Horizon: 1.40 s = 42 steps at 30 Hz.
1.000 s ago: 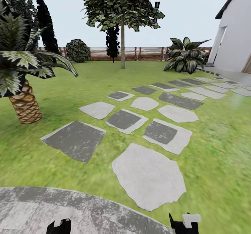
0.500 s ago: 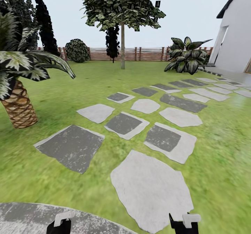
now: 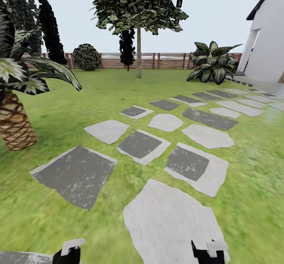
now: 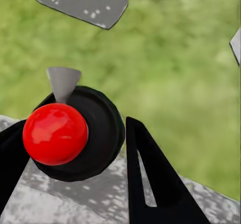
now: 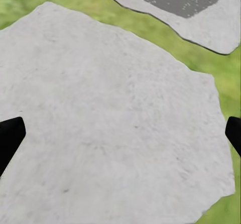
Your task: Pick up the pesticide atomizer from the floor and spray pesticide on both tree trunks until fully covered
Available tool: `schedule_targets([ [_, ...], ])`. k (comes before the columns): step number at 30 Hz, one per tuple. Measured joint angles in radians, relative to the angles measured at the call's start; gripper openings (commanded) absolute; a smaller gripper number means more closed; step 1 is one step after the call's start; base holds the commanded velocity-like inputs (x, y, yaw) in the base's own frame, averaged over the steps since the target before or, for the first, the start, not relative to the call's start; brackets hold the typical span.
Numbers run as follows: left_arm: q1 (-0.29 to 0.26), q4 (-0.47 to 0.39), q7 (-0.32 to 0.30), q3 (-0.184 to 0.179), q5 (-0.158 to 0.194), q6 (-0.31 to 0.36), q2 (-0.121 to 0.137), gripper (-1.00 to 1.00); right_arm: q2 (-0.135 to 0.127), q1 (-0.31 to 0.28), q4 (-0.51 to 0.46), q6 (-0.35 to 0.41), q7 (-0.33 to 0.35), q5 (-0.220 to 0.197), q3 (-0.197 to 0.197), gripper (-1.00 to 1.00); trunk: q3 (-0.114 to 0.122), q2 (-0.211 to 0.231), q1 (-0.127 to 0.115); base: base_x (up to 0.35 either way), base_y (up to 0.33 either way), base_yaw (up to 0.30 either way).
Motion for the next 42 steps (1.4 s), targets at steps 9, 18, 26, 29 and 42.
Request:
schedule_targets([
  [9,0.0,0.0,0.0,0.0,0.0,0.0,0.0,-1.0,0.0,0.0,0.0,0.0,0.0,0.001,0.0,1.0,0.0,0.0,0.0,0.34,0.0,0.0],
  [18,0.0,0.001,0.0,0.0,0.0,0.0,0.0,-1.0,0.0,0.001,0.0,0.001,0.0,0.001,0.001,1.0,0.0,0.0,0.0,0.34,0.0,0.0],
  [26,0.0,0.001,0.0,0.0,0.0,0.0,0.0,-1.0,0.0,0.0,0.0,0.001,0.0,0.001,0.001,1.0,0.0,0.0,0.0,0.34,0.0,0.0],
  [29,0.0,0.001,0.0,0.0,0.0,0.0,0.0,-1.0,0.0,0.0,0.0,0.001,0.0,0.001,0.001,1.0,0.0,0.0,0.0,0.34,0.0,0.0],
  [42,0.0,0.001,0.0,0.0,0.0,0.0,0.0,-1.0,0.001,0.0,0.0,0.001,0.001,0.001,0.001,1.0,0.0,0.0,0.0,0.34,0.0,0.0],
])
